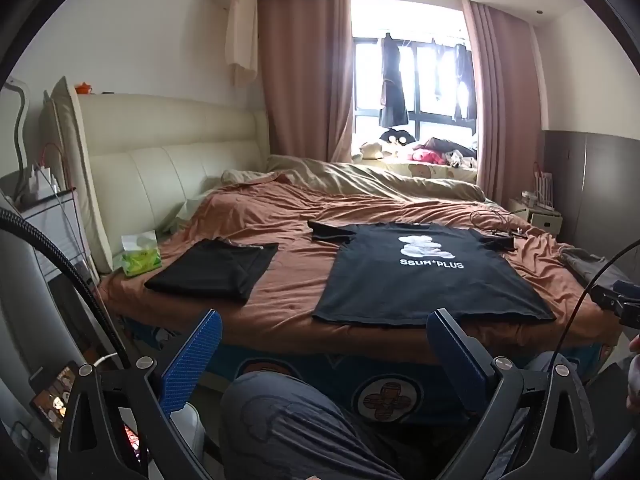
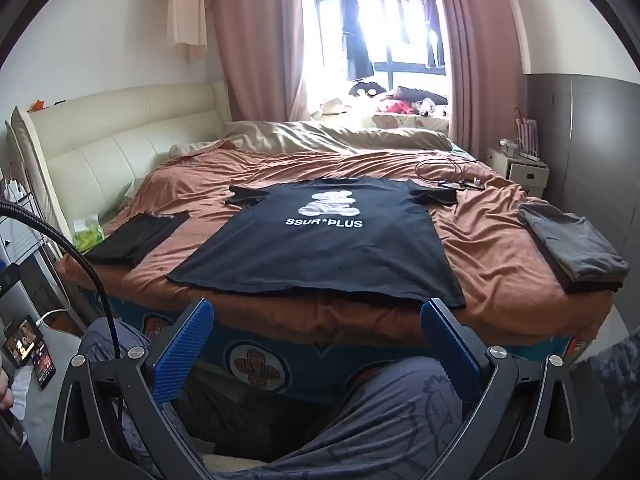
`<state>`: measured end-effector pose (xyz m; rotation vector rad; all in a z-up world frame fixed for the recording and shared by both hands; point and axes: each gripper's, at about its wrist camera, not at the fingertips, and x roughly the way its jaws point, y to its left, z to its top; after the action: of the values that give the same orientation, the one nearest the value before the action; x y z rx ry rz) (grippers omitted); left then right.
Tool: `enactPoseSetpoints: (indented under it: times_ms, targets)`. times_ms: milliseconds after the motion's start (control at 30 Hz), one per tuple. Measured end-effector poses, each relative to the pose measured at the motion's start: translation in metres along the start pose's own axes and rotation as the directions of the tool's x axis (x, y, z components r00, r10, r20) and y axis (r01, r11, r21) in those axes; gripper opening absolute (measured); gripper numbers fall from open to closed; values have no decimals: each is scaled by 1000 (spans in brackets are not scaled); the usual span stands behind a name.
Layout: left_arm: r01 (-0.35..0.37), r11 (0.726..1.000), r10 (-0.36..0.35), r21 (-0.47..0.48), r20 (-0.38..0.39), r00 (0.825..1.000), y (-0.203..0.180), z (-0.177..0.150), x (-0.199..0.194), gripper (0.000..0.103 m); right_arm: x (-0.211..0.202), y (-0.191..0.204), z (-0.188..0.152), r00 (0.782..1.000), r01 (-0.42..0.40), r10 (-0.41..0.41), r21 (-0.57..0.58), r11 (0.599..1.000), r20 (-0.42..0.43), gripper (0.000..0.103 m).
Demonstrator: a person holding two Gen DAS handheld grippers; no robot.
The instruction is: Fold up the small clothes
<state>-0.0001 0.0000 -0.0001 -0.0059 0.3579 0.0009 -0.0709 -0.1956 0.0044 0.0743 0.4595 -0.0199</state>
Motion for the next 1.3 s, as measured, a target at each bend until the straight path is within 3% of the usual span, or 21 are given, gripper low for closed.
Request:
enactPoseSetpoints:
  times_ms: [1300]
  targets:
    - [9, 1000, -9, 20, 18, 1000, -5, -1, -8, 103, -7, 3, 1, 1000, 3, -2, -14, 1000, 26, 103]
